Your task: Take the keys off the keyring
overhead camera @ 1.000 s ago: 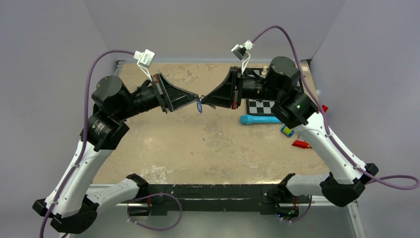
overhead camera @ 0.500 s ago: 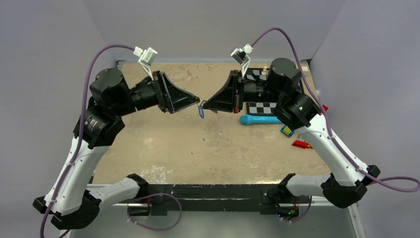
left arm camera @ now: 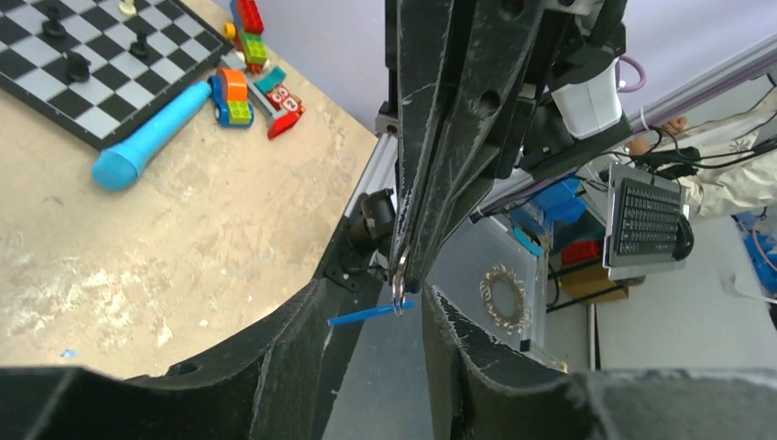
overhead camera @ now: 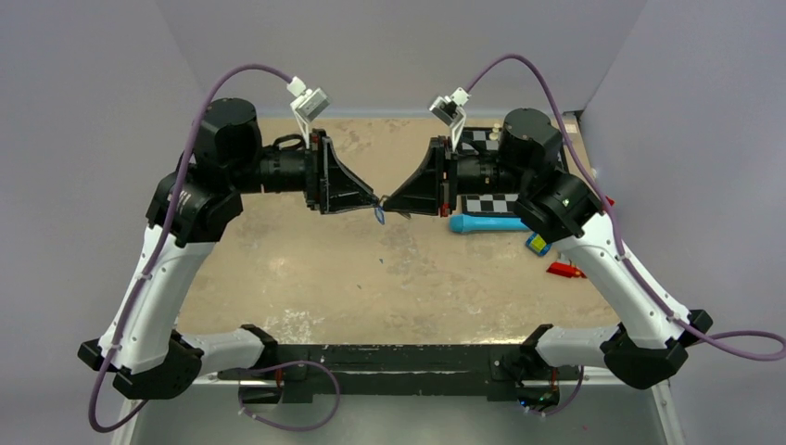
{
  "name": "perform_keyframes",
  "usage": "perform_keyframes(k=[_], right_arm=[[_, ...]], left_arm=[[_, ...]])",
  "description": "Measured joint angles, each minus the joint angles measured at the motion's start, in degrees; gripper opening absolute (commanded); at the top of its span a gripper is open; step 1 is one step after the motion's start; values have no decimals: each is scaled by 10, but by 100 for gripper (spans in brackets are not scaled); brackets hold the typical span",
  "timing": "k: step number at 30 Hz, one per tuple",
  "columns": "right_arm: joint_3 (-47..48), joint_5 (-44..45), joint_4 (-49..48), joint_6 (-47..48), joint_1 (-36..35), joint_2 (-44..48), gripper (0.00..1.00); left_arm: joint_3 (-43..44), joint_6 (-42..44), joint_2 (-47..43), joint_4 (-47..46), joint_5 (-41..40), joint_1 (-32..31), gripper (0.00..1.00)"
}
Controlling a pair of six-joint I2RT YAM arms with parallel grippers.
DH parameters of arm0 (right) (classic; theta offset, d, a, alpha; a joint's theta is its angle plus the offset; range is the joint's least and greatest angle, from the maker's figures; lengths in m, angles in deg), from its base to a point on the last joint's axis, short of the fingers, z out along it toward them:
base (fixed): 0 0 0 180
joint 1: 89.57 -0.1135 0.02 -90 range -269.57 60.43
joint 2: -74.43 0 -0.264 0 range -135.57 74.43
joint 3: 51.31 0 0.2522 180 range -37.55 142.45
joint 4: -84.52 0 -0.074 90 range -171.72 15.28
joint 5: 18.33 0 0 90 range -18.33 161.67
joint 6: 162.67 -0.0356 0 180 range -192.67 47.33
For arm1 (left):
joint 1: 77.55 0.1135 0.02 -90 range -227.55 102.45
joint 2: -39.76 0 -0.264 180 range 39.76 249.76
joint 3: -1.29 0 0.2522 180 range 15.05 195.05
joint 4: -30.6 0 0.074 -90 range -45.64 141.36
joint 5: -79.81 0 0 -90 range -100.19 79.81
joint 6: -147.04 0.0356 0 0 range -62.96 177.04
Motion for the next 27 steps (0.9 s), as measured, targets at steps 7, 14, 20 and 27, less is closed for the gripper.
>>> perform_keyframes(k=[7,14,20,27], right_arm=[[2,-1,0,0,0,-1,0],[2,-1,0,0,0,-1,0],[2,-1,0,0,0,-1,0],[2,-2,-2,-3,0,-1,0]], left_arm=[[-18,9,-3,11,23,0,40],[-21,8,-8,-2,29,0,38],[-22,6,-8,-14,29,0,32],[-29,-2,-9,-25,29,0,26]])
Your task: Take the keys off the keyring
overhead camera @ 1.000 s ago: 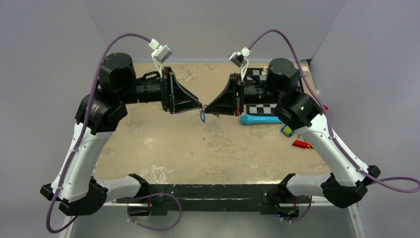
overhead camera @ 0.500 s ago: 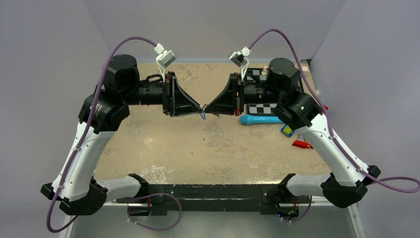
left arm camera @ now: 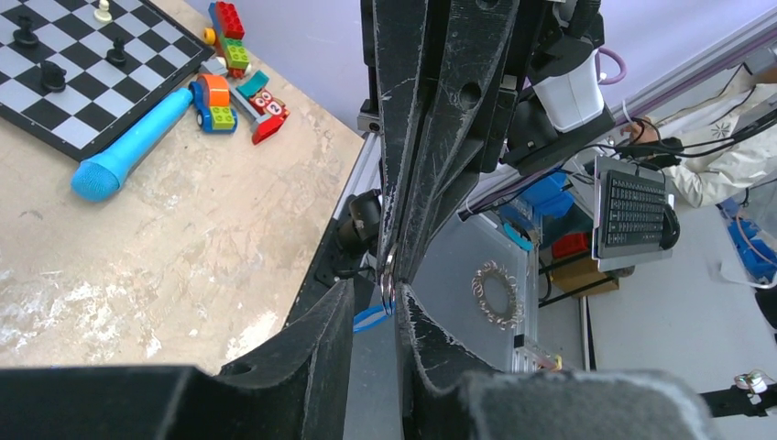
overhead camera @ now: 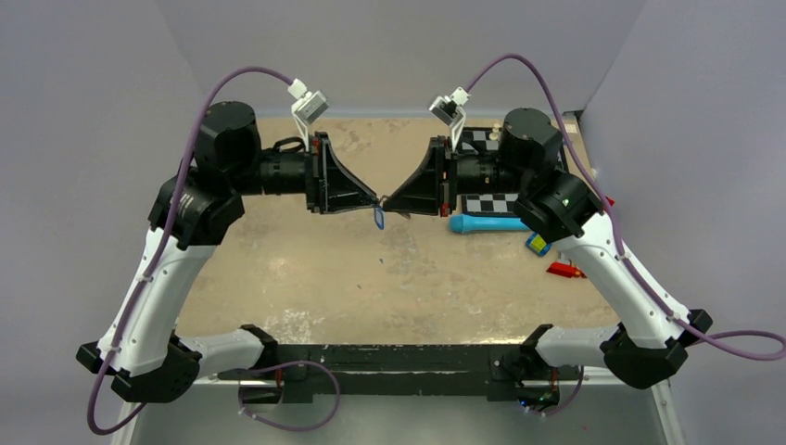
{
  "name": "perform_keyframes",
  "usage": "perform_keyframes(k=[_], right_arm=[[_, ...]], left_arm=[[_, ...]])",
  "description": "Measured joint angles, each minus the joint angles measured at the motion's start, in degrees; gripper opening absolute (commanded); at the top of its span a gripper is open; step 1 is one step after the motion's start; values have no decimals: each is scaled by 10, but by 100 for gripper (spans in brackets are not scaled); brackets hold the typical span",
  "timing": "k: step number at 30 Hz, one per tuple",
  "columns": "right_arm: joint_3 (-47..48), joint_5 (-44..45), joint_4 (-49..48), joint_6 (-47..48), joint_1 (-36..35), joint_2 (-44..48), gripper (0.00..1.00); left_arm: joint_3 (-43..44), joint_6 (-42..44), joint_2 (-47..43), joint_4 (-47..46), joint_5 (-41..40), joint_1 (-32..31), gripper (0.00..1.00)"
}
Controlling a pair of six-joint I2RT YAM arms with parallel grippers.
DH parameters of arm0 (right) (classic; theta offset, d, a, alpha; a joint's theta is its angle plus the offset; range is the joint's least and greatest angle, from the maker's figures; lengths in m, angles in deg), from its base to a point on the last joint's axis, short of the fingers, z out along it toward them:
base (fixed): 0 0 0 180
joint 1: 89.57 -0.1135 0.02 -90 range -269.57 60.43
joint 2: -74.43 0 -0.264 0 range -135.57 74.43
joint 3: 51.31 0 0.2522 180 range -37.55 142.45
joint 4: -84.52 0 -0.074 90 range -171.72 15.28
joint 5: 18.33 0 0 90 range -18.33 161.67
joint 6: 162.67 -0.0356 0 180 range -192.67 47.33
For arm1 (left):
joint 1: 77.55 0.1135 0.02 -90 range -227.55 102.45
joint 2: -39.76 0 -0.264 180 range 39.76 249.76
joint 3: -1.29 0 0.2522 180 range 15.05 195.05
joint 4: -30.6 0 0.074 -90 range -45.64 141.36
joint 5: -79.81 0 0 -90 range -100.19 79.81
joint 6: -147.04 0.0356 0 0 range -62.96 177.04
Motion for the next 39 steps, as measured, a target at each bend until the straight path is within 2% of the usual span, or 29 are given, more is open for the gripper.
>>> perform_keyframes(k=[5,11,15,16,19,22,24,28,37,39], right_arm=[[0,-5,0,-1,0,0,0],[0,-8,0,-2,0,-1,0],[0,-8,0,-2,0,-1,0],[0,-8,-1,-2,0,-1,3],[0,-9,-2,-4,0,-1,32],[0,-12,-9,-8,0,-2,53],[0,-14,-12,-12,0,-2,58],[0,-18,-19,-12,0,-3,55],[0,-26,-37,-21,0,-10,22],[0,-26,-41,-23,0,-12,18]], left_arm=[[-1,-5,0,-9,-1,0,21],[-1,-6,0,-14,0,-1,6],[-1,-9,-1,-15,1,-1,0],[-1,-10,-1,-15,1,-1,0],[-1,-10,-1,-15,0,-1,0],[-1,-10,-1,-15,-1,-1,0],[-1,-10,-1,-16,-2,-1,0],[-1,-10,-1,-17,-2,-1,0],[-1,-10,-1,-18,-2,-1,0],[-1,-10,-1,-18,-2,-1,0]])
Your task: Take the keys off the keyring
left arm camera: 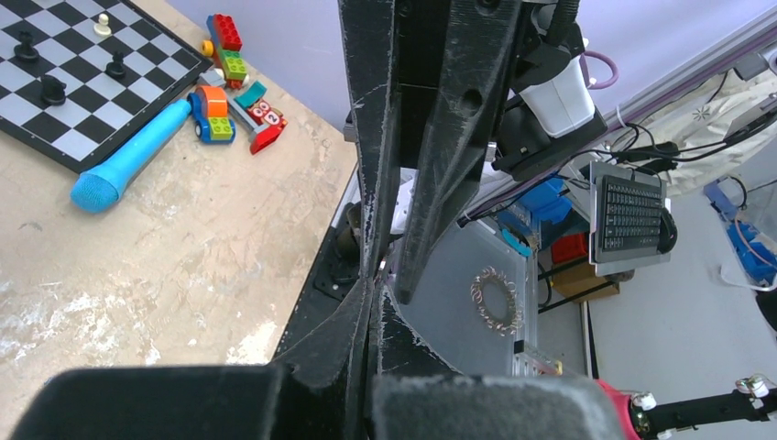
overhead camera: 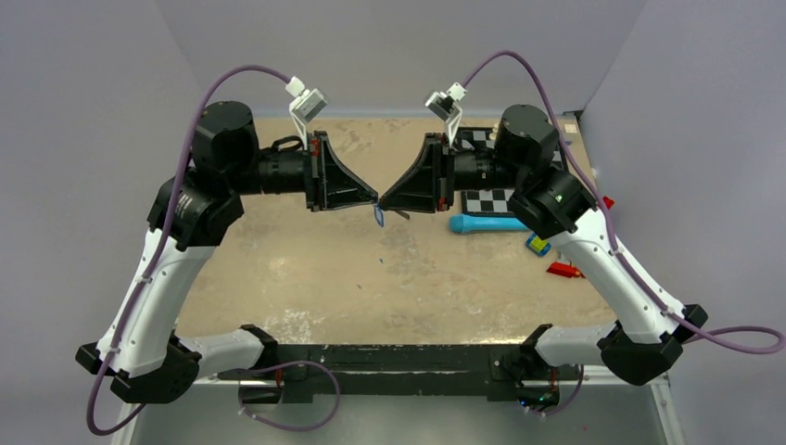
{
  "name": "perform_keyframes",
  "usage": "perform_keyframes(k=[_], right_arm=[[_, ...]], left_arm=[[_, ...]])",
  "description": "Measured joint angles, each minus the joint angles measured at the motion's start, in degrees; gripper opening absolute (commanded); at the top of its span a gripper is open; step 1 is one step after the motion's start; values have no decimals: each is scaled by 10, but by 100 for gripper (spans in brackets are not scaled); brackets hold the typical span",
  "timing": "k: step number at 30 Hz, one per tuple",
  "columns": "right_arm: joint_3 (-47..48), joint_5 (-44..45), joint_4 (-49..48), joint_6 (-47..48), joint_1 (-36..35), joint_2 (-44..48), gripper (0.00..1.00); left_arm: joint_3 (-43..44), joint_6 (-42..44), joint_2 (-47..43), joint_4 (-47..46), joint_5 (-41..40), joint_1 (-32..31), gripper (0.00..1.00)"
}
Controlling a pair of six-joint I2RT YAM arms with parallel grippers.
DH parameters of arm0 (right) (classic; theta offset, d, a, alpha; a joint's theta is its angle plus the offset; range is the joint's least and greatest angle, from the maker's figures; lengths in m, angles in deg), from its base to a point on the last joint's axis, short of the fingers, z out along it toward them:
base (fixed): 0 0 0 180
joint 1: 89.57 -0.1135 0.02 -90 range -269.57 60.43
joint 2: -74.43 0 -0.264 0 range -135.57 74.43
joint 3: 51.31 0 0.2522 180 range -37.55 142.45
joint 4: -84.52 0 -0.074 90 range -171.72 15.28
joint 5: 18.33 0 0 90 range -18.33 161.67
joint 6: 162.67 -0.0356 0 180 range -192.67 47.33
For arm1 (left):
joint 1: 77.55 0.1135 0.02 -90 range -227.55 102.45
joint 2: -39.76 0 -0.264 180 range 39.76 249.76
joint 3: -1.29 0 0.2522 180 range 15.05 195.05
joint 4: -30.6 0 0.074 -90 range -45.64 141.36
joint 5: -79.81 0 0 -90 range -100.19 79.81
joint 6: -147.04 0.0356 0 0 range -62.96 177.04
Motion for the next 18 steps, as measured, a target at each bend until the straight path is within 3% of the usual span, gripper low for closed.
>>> perform_keyframes(k=[3,7,9,18], right_arm=[[0,0,-3,-3,0,-4,17],[0,0,-3,-6,0,-5,35],[0,-1,-4,-8,0,-5,37],[0,-1,-7,-7,0,-5,19]], left_arm=[[0,0,-2,0,0,0,0],[0,0,-5,0,-6,0,0],[0,0,-6,0,-10,0,0],[0,0,-6,0,-20,0,0]])
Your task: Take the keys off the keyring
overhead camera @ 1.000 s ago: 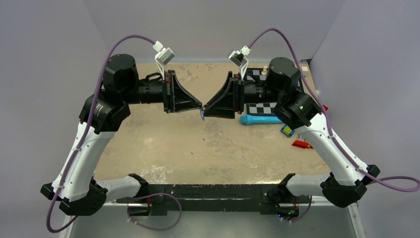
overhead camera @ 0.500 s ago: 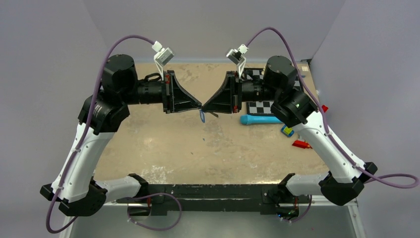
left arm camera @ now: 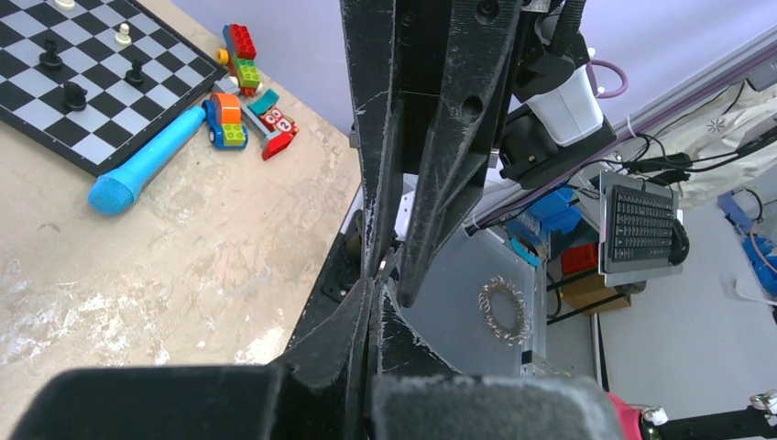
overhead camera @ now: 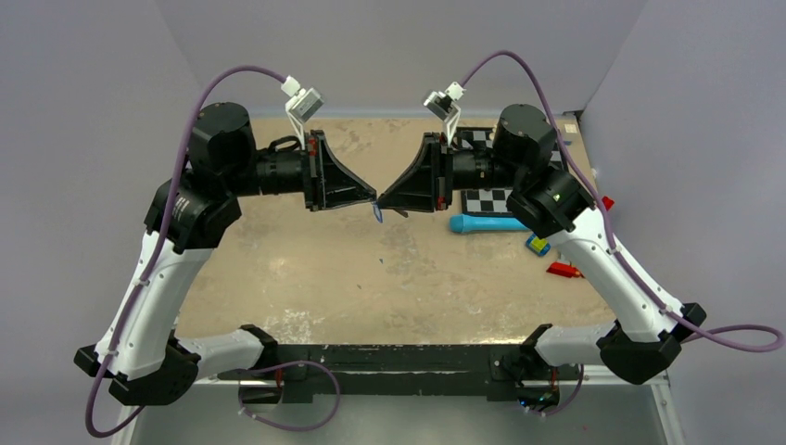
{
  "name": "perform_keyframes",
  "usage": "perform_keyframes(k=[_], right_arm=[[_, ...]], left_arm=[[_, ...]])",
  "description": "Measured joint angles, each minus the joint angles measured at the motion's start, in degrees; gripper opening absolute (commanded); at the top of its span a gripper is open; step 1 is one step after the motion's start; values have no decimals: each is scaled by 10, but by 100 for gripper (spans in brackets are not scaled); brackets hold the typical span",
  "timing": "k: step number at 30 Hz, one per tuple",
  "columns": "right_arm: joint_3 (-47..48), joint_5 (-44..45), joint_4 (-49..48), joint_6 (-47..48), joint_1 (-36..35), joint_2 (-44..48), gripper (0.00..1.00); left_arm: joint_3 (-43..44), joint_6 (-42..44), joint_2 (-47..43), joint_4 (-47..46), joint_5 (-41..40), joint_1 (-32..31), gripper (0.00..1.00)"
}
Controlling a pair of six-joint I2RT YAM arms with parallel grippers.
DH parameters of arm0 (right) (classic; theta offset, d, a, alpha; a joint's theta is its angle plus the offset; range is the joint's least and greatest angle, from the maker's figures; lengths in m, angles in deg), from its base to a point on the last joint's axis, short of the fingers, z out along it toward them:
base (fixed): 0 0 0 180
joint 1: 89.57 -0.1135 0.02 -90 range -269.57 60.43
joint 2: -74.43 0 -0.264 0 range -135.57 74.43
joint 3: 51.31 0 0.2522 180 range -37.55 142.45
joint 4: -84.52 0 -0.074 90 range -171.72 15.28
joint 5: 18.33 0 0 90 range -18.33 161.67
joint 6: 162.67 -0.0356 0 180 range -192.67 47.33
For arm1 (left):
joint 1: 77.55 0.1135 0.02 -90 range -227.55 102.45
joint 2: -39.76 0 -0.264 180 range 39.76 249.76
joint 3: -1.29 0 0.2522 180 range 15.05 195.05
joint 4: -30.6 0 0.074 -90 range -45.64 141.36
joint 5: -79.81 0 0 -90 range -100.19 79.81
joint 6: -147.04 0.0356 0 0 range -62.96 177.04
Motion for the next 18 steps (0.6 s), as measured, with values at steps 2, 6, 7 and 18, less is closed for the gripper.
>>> perform_keyframes(k=[2,6,7,18], right_arm=[[-1,0,0,0,0,0,17],[-2,0,0,0,0,0,14],[-2,1,0,-1,0,0,12],[-7,2,-13,-2,0,0,0]], left_arm=[[0,0,0,0,0,0,0],[0,0,-1,0,0,0,0],[0,0,-1,0,-1,0,0],[0,-4,-8,0,-10,0,25]])
